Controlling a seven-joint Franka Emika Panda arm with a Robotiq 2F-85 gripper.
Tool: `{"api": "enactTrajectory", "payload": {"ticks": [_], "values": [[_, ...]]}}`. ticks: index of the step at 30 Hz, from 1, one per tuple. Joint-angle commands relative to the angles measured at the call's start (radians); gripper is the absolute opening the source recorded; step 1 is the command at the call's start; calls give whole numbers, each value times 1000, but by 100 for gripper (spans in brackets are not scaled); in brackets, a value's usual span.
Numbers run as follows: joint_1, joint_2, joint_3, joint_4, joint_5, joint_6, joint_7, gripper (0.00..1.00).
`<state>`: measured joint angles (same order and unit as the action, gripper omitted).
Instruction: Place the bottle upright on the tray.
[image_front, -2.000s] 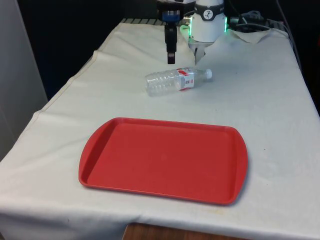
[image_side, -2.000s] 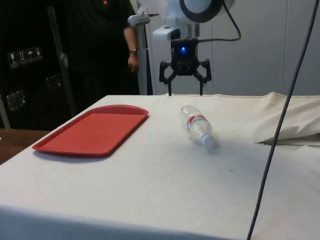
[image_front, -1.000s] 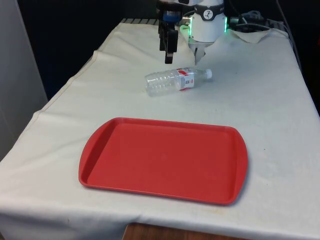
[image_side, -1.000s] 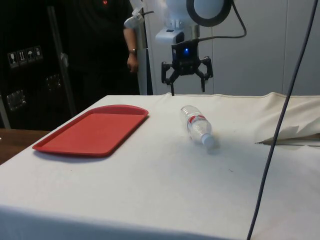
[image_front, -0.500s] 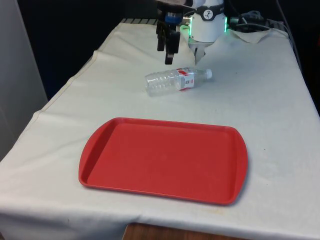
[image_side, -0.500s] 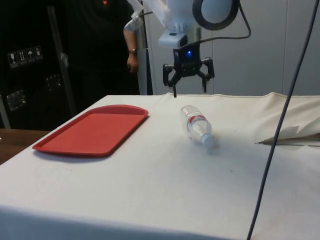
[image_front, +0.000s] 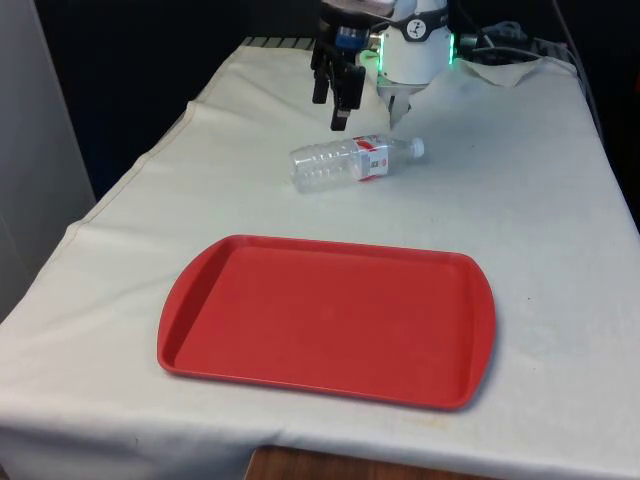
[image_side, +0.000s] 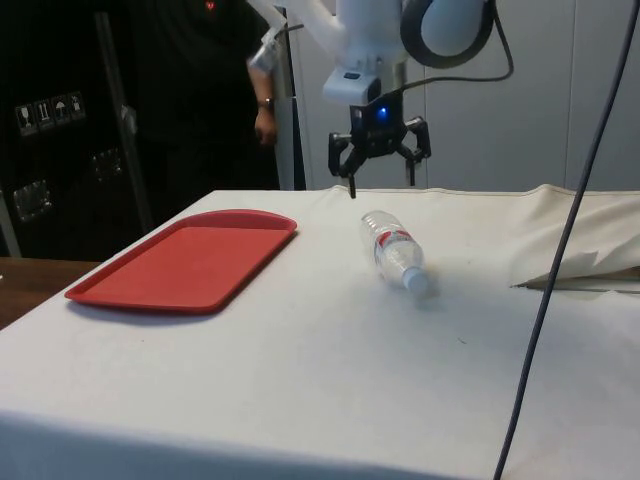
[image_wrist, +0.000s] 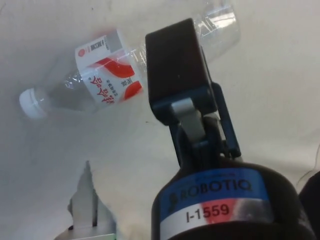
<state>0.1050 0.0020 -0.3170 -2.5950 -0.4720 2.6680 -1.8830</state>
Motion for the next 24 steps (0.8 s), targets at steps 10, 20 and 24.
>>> {"api": "enactTrajectory", "payload": {"ticks": [10, 20, 24], "values": [[-1, -13, 12, -25, -142, 21, 117, 100], [1, -21, 60, -68, -231, 32, 250, 100], [1, -13, 73, -75, -215, 29, 252, 100]]}}
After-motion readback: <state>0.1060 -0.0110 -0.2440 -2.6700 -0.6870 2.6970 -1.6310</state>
